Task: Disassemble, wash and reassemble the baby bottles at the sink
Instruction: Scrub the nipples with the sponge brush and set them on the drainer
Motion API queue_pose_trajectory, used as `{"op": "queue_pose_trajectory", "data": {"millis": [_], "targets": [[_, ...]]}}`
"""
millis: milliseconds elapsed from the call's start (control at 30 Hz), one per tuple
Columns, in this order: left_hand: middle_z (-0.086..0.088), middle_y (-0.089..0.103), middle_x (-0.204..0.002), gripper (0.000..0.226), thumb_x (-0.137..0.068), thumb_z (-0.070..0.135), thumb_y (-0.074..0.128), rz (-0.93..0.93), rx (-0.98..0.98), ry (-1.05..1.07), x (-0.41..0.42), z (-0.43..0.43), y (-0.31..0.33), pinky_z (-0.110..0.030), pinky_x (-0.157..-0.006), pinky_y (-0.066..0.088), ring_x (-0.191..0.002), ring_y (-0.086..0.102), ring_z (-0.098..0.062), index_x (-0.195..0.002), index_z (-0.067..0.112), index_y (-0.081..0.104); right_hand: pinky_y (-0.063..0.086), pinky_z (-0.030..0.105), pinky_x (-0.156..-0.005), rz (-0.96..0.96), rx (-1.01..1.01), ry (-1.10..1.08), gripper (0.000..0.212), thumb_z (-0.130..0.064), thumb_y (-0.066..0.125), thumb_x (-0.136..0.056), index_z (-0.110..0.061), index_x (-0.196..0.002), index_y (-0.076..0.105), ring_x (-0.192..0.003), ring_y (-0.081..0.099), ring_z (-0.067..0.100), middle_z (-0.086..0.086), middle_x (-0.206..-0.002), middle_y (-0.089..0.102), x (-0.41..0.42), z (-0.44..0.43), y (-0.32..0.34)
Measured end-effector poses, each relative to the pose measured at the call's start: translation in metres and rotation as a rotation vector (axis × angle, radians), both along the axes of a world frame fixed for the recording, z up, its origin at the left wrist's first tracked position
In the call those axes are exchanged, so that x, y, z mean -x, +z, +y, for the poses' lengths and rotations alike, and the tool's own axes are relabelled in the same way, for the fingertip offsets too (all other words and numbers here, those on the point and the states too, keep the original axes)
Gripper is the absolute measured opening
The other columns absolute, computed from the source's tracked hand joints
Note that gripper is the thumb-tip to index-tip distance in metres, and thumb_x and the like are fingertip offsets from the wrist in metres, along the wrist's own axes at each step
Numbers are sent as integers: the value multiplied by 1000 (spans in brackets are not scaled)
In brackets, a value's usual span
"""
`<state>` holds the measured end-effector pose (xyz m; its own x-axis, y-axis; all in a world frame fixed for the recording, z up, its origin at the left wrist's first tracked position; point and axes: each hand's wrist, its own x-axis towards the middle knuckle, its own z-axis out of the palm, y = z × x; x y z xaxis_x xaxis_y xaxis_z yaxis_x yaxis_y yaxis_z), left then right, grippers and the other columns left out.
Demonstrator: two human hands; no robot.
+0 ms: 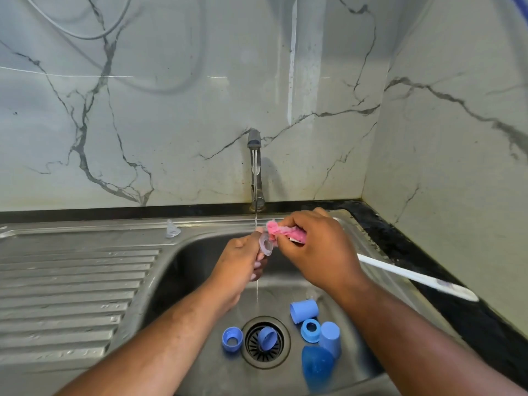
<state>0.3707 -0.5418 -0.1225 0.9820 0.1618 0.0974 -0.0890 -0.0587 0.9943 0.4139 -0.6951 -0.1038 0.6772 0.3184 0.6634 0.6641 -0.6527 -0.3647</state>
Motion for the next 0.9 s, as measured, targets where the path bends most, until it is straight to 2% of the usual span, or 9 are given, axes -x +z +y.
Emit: {"op": "queue_pose_trajectory", "data": {"millis": [133,200,300,467,600,733,833,900], "targets": [[-2,41,-59,54,-106,47,42,28,1,-39,-2,3,-5,-28,-53,32,-50,37,-15,-62,17,53,34,22,-63,-47,-21,-49,12,-35,70,-89,-31,-100,70,-87,44,3,-19,-89,61,0,-1,0],[-5,49,-62,54,-104,52,43,39,80,-39,-2,3,-7,-31,-55,40,-52,46,-17,-69,15,61,39,21,-66,-23,29,34,14,-36,71,-88,-30,-101,71,-88,45,2,-19,-90,61,1,0,0],[-11,57,-66,55,-104,50,44,39,220,-29,-5,4,-9,-33,-58,48,-57,56,-19,-86,5,69,48,29,-71,18,94,188,17,-36,73,-85,-29,-101,72,-90,49,4,-19,-92,63,2,0,-1],[-10,58,-72,51,-104,49,42,47,294,-95,-7,3,-11,-32,-59,53,-64,61,-20,-95,5,69,42,27,-67,-9,49,27,16,-38,72,-86,-34,-102,71,-87,44,0,-26,-84,51,-5,-6,1],[-20,65,-86,55,-102,48,46,62,331,-86,-9,7,-15,-33,-65,58,-72,66,-22,-109,-1,71,48,28,-71,18,109,213,16,-38,73,-83,-32,-98,72,-88,49,2,-26,-84,55,-1,-3,-1],[-21,74,-100,42,-101,39,51,67,409,-129,-10,9,-16,-35,-75,63,-87,74,-27,-108,1,69,47,29,-70,90,19,145,12,-38,74,-82,-34,-92,70,-86,53,3,-18,-85,63,-11,-8,-6],[-19,76,-99,30,-94,25,61,51,506,-104,-12,11,-15,-30,-73,62,-85,75,-23,-110,1,67,46,28,-68,151,73,165,15,-42,73,-82,-33,-94,71,-84,53,2,-18,-84,63,-13,-7,-10],[-21,75,-101,30,-88,12,67,35,537,-66,-13,16,-16,-29,-75,63,-87,76,-23,-113,-3,64,44,27,-65,141,56,121,15,-42,74,-82,-33,-95,72,-81,54,2,-18,-84,63,-14,-9,-8]]}}
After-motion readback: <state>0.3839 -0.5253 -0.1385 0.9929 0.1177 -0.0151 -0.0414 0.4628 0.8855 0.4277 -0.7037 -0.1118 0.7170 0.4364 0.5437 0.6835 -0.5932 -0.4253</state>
